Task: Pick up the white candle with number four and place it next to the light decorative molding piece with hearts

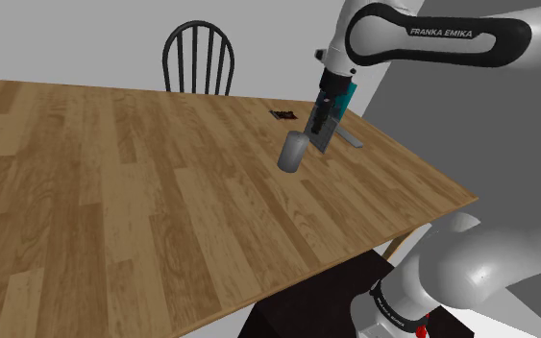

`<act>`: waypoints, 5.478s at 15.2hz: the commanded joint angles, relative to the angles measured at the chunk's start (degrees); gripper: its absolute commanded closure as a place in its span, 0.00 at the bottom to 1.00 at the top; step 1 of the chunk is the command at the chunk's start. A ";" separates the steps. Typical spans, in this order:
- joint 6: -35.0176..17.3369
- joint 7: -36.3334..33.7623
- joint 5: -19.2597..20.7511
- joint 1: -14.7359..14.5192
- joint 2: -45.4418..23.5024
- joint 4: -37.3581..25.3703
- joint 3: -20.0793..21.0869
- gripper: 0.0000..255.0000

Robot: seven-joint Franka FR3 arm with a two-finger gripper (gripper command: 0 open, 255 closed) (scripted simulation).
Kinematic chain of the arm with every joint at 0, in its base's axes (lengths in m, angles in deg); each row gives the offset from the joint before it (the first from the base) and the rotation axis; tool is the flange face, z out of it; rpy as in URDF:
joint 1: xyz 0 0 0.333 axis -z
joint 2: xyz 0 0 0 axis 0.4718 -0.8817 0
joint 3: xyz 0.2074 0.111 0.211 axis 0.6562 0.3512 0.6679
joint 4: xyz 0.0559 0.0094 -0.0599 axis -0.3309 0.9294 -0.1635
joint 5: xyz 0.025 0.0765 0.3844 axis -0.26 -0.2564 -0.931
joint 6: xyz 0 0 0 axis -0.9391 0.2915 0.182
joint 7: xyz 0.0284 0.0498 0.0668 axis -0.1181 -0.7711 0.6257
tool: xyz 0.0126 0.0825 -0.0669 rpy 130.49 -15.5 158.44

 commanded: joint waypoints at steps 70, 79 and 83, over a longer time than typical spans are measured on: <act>20.61 17.25 2.51 -1.99 -22.21 -36.18 -0.09 1.00; 18.10 24.93 2.91 2.06 -25.13 -38.01 -4.00 1.00; 15.49 29.77 2.69 4.90 -27.92 -39.11 -6.42 1.00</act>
